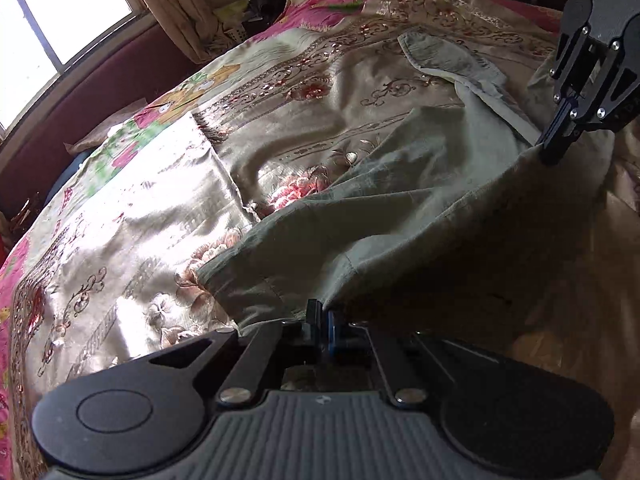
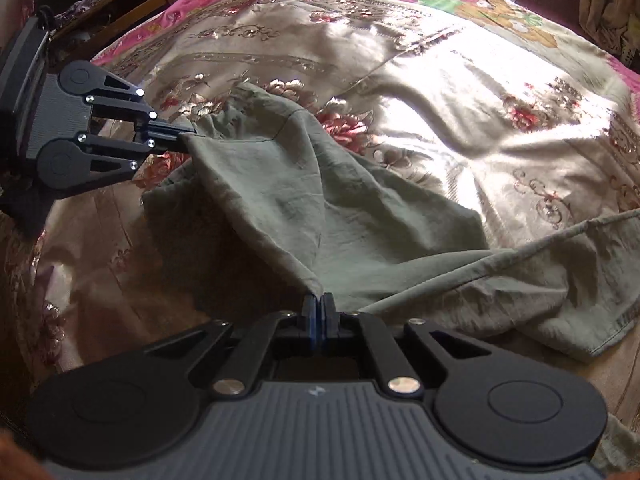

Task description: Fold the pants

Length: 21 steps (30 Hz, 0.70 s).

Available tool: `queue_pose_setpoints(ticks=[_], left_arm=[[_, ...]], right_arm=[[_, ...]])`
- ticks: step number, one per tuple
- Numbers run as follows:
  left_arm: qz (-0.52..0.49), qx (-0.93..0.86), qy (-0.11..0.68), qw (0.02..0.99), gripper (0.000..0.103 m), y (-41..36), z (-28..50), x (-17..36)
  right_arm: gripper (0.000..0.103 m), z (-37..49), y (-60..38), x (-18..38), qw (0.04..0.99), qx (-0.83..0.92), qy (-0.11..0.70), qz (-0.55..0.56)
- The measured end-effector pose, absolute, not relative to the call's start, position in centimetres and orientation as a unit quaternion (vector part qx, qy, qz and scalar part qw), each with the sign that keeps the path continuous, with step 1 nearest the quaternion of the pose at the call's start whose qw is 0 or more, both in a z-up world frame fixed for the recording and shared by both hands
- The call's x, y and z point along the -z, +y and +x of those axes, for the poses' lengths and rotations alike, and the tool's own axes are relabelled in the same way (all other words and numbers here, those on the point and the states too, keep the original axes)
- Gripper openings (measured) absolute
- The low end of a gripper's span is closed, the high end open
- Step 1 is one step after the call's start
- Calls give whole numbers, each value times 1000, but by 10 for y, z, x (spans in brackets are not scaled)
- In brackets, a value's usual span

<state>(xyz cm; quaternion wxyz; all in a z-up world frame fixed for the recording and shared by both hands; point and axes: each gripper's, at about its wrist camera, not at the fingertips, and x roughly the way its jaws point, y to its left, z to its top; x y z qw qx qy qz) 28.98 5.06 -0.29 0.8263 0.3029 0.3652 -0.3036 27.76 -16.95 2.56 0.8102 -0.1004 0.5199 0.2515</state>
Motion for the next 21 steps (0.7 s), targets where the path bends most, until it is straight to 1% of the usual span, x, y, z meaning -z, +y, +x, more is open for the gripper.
queue_pose_setpoints(ticks=[3, 5, 9, 12, 13, 14, 15, 16, 17, 21], left_arm=[[297, 301, 377, 824, 20, 56, 275, 16], [293, 299, 377, 826, 20, 59, 268, 19], [276, 297, 377, 833, 20, 67, 258, 16], [284, 298, 381, 828, 20, 62, 250, 23], [292, 302, 384, 823, 21, 59, 245, 28], [299, 303, 388, 818, 26, 57, 242, 32], [309, 302, 388, 814, 27, 56, 237, 38], [316, 301, 385, 813, 27, 55, 233, 40], [319, 302, 384, 812, 27, 56, 230, 41], [288, 299, 396, 819, 29, 61, 231, 26]], right_arm=[[3, 260, -158, 5, 792, -252, 548, -93], [3, 250, -152, 14, 789, -251, 551, -102], [3, 238, -147, 17, 785, -253, 557, -95], [3, 228, -143, 21, 788, -249, 548, -132], [3, 229, -143, 25, 786, -246, 549, -140], [3, 230, -144, 28, 786, -242, 549, -150], [9, 230, -144, 31, 786, -236, 548, -162], [11, 231, -143, 33, 783, -231, 552, -172], [17, 233, -142, 35, 778, -221, 562, -176], [19, 230, -156, 18, 788, -206, 565, -134]])
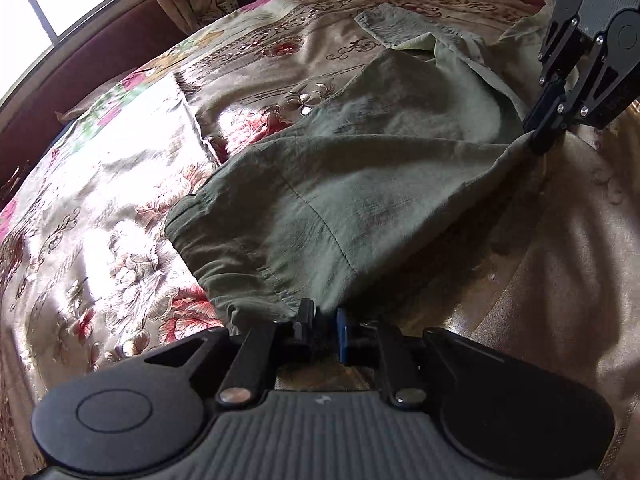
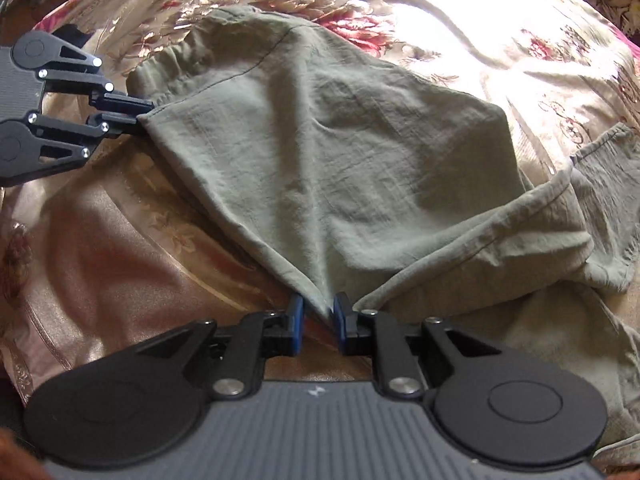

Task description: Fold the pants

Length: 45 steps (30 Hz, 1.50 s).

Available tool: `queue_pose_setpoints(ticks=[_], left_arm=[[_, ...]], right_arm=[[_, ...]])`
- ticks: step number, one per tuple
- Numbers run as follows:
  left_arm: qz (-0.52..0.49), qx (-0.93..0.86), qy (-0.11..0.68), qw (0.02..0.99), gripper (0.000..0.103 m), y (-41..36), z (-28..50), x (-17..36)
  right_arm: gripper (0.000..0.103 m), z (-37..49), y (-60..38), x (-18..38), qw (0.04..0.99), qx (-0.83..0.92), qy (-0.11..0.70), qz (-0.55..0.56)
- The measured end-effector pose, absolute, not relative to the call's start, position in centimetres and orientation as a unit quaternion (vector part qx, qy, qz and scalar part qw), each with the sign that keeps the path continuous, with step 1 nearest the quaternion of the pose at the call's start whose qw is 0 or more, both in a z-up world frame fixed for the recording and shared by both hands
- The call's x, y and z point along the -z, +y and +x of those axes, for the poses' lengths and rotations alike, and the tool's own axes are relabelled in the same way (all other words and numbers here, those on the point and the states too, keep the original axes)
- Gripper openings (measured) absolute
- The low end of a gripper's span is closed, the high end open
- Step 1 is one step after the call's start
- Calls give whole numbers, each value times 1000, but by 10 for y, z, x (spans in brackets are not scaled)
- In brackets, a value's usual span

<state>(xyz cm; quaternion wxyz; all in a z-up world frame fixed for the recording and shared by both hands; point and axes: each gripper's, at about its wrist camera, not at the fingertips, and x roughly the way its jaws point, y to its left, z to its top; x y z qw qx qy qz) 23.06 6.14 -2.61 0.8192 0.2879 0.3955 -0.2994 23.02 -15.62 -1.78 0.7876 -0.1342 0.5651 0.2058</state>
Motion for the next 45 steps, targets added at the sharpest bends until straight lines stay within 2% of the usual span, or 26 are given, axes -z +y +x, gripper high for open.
queue_pose_setpoints(ticks=[3, 9, 13, 18, 23, 25, 28, 32, 38, 41, 44, 45], left_arm=[[278, 281, 401, 827, 29, 65, 230, 11], [259, 209, 432, 838, 29, 49, 221, -21], [200, 208, 422, 859, 30, -8, 222, -39], [127, 264, 390, 873, 36, -94, 245, -33], [109, 297, 390, 865, 41, -148, 267, -14], [100, 298, 398, 862, 41, -161, 274, -7], [111, 266, 414, 864, 42, -183, 278, 6], [134, 258, 416, 862, 42, -202, 276, 21], [142, 271, 415, 857, 42, -207, 280, 28], [143, 266, 413, 859, 42, -208, 282, 28], [156, 272, 403, 860, 42, -211, 282, 27], [160, 275, 402, 858, 41, -211, 282, 27]], right_arm=[[25, 231, -179, -8, 810, -181, 551, -83], [27, 251, -242, -39, 834, -149, 530, -29], [27, 291, -291, -49, 848, -126, 515, -26], [29, 366, -356, -51, 848, -65, 525, 30], [32, 431, -370, -38, 851, -27, 524, 14], [34, 455, -366, -27, 838, -32, 544, -23], [34, 489, -371, -7, 814, -21, 580, 2], [34, 520, -375, 17, 801, 18, 597, 32], [34, 545, -368, 32, 796, 23, 604, -20], [34, 552, -372, 41, 789, 36, 613, 0], [28, 554, -376, 51, 786, 54, 615, 1], [22, 553, -377, 52, 787, 56, 614, -4]])
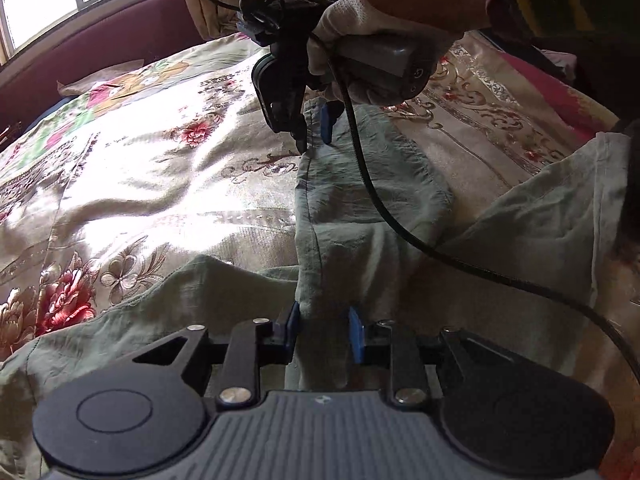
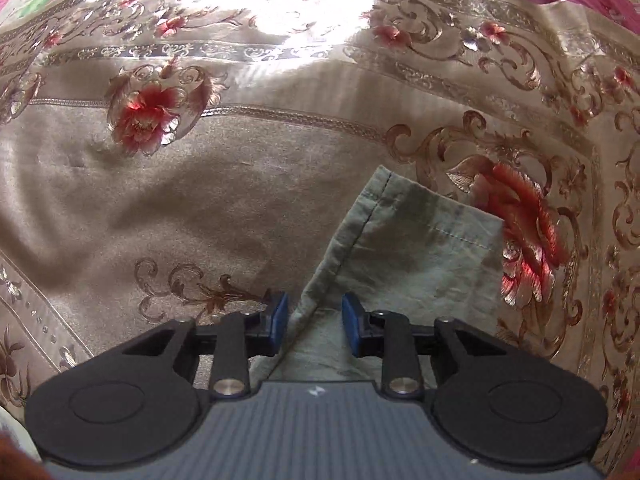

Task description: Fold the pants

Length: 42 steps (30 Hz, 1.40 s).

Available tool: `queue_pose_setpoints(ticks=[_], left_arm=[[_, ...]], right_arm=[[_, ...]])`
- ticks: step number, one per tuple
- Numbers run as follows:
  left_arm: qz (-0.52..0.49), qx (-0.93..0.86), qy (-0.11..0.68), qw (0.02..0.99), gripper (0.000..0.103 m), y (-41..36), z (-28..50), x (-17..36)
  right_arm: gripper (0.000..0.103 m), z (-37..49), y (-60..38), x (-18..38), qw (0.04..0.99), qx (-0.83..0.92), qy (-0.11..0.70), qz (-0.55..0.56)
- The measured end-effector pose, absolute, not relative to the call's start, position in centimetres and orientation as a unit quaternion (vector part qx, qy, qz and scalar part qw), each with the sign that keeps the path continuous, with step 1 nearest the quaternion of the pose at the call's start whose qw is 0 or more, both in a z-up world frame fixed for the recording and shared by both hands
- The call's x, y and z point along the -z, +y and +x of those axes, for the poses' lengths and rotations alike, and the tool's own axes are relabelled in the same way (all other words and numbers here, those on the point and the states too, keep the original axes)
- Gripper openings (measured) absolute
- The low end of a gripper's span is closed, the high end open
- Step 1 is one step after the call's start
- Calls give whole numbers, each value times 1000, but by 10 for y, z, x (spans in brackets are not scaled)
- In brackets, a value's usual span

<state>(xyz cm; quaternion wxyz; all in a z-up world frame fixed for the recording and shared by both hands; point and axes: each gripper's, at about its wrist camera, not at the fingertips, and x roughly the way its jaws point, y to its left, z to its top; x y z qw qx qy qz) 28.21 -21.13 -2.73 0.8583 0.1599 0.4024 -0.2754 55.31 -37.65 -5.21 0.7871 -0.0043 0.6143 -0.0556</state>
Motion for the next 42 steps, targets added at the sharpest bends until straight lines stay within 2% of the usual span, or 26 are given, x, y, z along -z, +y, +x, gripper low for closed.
queue_pose_setpoints(ticks=[2, 7, 12, 17, 20, 22, 25, 30, 36, 42], left_arm=[[161, 279, 401, 858, 24, -210, 283, 26], [169, 287, 385, 861, 21, -211, 281, 18], [189, 302, 358, 863, 21, -214, 272, 1], [218, 329, 329, 858, 20, -219, 249, -15], [229, 357, 314, 849, 19, -226, 232, -21], [268, 375, 297, 836, 19, -238, 216, -16], [297, 400, 306, 811, 19, -254, 201, 1], [311, 420, 326, 788, 19, -275, 183, 17], [259, 471, 325, 778, 20, -302, 157, 9], [252, 515, 300, 763, 21, -352, 146, 10]], right_arm=[[2, 548, -381, 49, 788, 52, 614, -4], [2, 516, -407, 17, 805, 48, 591, 5], [2, 460, -453, -42, 836, 61, 538, 91], [2, 369, -506, -103, 858, 91, 473, 180], [2, 305, -535, -121, 862, 114, 440, 224], [2, 268, -546, -118, 858, 131, 432, 246], [2, 224, -559, -83, 837, 172, 447, 264], [5, 198, -575, -29, 825, 178, 448, 296], [7, 215, -575, -49, 853, 128, 421, 280], [10, 208, -578, -62, 852, 122, 446, 246]])
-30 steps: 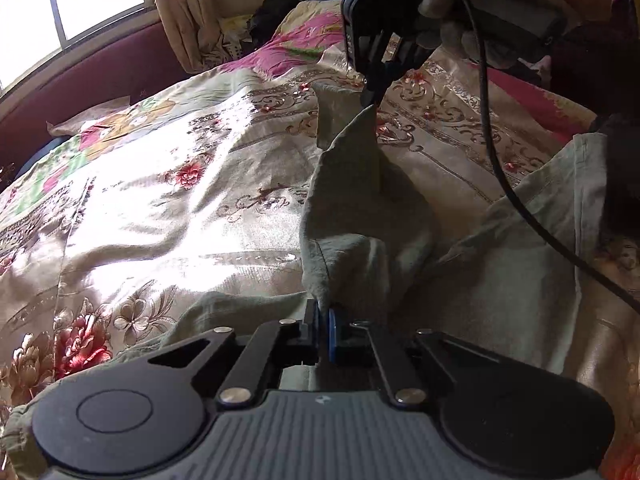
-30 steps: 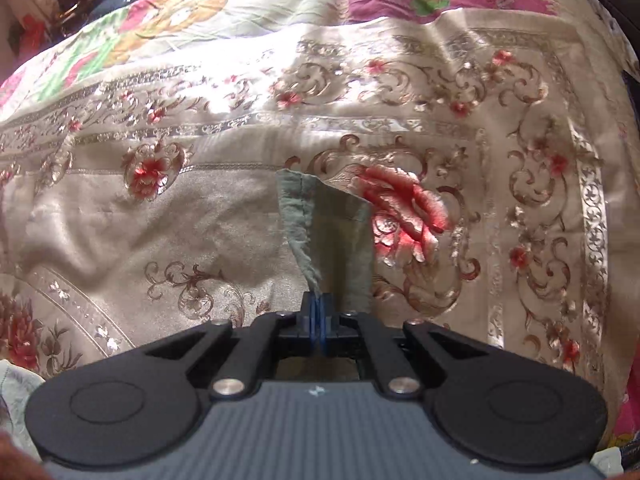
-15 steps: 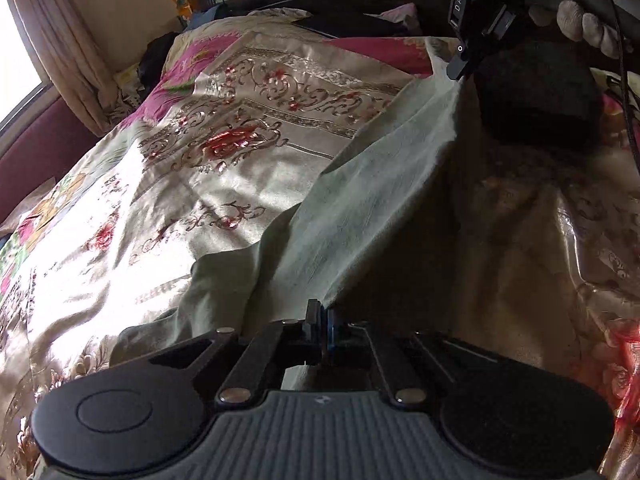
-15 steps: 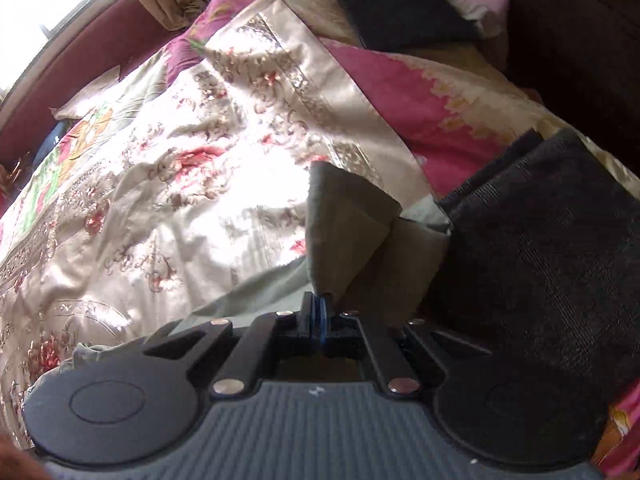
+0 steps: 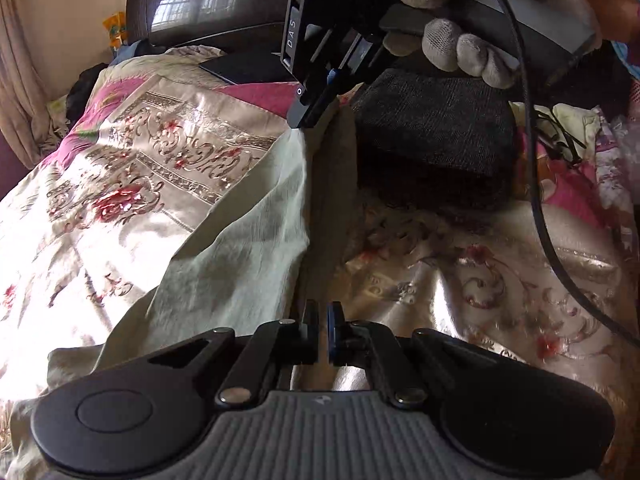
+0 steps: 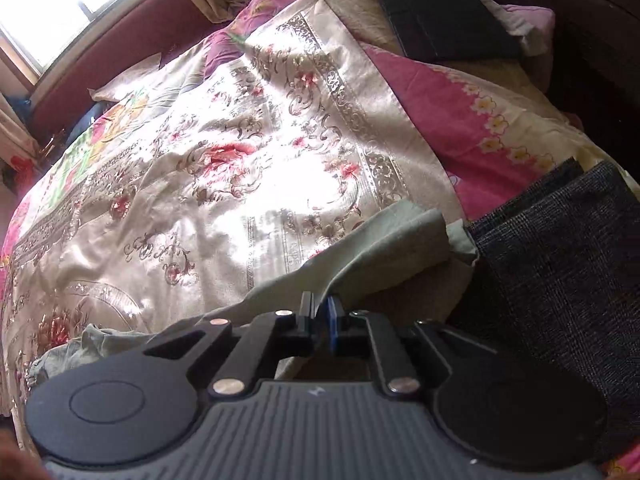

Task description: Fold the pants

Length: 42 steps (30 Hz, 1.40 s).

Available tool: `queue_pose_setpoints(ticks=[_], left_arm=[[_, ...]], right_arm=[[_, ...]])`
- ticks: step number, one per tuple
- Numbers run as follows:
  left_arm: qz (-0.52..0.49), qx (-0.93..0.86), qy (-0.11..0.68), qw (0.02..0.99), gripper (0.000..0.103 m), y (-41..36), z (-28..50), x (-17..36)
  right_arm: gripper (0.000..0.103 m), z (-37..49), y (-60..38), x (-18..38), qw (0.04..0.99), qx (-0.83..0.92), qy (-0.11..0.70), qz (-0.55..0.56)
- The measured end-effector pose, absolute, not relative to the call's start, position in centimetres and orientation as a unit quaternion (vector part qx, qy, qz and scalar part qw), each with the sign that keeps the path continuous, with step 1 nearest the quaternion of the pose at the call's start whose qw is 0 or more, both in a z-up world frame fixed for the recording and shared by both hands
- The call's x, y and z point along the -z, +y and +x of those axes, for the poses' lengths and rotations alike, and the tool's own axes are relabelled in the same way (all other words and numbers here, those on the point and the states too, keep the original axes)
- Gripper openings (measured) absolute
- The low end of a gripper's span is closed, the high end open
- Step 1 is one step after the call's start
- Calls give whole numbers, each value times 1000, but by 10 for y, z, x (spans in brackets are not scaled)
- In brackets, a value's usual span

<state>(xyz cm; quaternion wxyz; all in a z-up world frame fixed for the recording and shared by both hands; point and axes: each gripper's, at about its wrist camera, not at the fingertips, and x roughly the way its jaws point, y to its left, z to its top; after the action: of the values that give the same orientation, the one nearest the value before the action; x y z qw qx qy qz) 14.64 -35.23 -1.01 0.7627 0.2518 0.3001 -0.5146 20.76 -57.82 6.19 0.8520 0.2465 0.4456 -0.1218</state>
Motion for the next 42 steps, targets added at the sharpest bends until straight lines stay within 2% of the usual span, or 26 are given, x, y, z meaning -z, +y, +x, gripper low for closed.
queue_pose_setpoints(ticks=[8, 11, 15, 23, 25, 27, 28, 32, 35, 40, 42], left_arm=[[261, 516, 301, 758, 21, -407, 162, 28], [265, 520, 284, 761, 29, -411, 160, 25], [271, 494, 263, 783, 29, -438, 171, 24], [276, 459, 255, 805, 28, -455, 209, 22], [274, 458, 257, 806, 28, -452, 214, 23], [263, 455, 263, 809, 28, -447, 220, 23], [252, 455, 270, 810, 28, -443, 223, 22], [205, 470, 294, 806, 28, -422, 227, 18], [215, 480, 283, 802, 28, -419, 220, 21], [218, 481, 287, 799, 28, -419, 214, 27], [214, 481, 291, 799, 28, -417, 213, 28]], right_arm=[[10, 204, -586, -56, 860, 100, 428, 260], [10, 180, -585, -58, 864, 98, 422, 258], [10, 156, -588, -55, 859, 118, 428, 255], [10, 177, -579, -34, 870, 99, 470, 114], [13, 187, -576, -30, 870, 76, 480, 83], [24, 196, -574, -25, 866, 49, 493, 63], [26, 202, -572, -22, 862, 37, 503, 55], [26, 224, -568, -6, 850, 32, 526, 26], [26, 239, -570, -4, 852, 23, 523, 17], [24, 266, -566, 15, 792, -5, 609, -42], [24, 272, -575, 18, 761, -4, 648, -33]])
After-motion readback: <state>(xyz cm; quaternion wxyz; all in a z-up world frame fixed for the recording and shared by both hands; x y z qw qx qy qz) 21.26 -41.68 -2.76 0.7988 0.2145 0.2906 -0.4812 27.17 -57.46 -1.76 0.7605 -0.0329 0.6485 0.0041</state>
